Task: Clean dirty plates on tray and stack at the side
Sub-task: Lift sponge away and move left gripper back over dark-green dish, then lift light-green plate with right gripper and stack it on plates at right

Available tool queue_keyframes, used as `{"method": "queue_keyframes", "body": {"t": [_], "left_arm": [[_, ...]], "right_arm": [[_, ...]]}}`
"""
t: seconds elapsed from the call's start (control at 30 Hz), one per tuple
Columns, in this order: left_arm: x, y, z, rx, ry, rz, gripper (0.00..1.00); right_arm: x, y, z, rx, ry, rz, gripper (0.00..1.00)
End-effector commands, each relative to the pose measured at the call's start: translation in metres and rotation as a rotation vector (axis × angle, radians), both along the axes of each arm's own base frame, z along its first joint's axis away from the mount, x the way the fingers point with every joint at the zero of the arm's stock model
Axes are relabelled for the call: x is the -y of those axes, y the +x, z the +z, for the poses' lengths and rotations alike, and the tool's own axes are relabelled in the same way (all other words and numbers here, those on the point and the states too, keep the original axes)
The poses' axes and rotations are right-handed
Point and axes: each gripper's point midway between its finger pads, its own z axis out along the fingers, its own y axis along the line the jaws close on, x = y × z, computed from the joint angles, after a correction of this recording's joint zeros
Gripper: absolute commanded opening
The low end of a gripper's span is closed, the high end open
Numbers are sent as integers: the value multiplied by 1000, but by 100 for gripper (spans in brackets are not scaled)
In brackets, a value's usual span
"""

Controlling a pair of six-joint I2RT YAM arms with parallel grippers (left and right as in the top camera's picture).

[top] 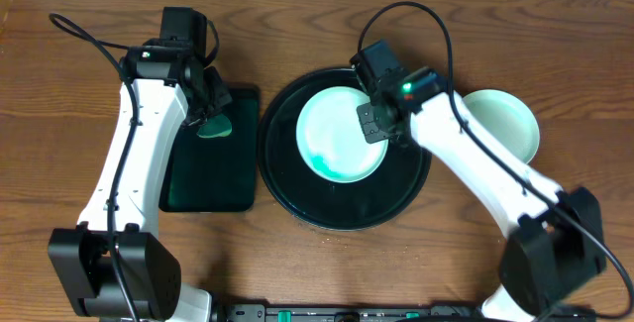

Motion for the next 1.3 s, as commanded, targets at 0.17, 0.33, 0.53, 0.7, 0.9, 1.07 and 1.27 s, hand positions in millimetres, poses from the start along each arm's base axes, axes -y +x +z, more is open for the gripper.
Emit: {"method": "queue_keyframes", "body": {"t": [0.17,0.33,0.53,0.7,0.9,1.07,1.27], "left_arm": [[-1,-1,-8,-21,10,-14,7],[-1,-1,-8,-23,10,-15,7],[-1,-1,-8,-21,10,-14,7],[-1,-1,-7,-20,10,-13,7],[-1,0,-7,-19,9,-14,7],[-1,0,-7,-19,10,-14,7],[-1,-2,-8,-27,10,-14,7]], "right_arm": [[27,0,85,431,-387,-95,1],[17,-11,132,675,-607,-74,1],[0,-28,171,876,-733,-67,1],[-9,-34,171,897,-702,-61,1],[-12,-30,149,800,-597,-51,1],[-14,-25,87,468,-352,-15,1],[-9,-21,38,74,14,2,1]]}}
